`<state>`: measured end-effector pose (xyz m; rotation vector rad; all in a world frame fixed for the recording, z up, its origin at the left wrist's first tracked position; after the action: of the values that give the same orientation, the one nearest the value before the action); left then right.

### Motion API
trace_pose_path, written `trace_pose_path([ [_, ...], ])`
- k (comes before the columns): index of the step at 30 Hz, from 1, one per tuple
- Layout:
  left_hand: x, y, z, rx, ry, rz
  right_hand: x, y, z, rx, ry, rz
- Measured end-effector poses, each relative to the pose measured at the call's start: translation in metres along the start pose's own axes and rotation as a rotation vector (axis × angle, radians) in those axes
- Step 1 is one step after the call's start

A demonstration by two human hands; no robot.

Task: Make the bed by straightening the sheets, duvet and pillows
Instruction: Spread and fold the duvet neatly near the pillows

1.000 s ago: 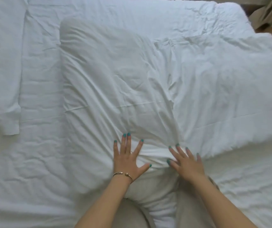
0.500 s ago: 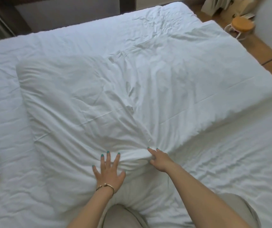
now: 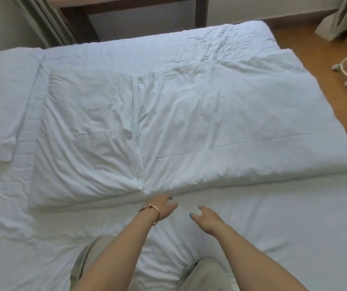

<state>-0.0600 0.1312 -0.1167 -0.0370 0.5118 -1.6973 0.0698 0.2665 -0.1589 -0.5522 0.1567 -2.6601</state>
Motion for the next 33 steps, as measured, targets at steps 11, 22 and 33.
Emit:
trace_pose_path([
  [11, -0.046, -0.033, -0.028, -0.053, -0.001, -0.143, 0.0, -0.084, 0.004, -0.021, 0.086, 0.048],
  [22, -0.183, -0.156, -0.08, -0.045, 0.295, -0.478, 0.013, -0.27, 0.037, -0.404, 0.19, -0.263],
  [33, -0.356, -0.174, -0.12, -0.084, 0.425, -0.598, -0.063, -0.329, 0.064, -0.414, 0.355, -0.165],
])
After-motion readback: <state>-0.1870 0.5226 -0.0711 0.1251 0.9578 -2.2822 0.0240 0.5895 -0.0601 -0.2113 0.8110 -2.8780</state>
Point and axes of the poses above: each hand's wrist, its own z-axis away from the middle knuckle, its own y-axis out of the palm, x = y × z, the point moved 6 cm from there along -z, towards the middle knuckle, and after that the axes turned 12 degrees about x, right-handed, at the moved point
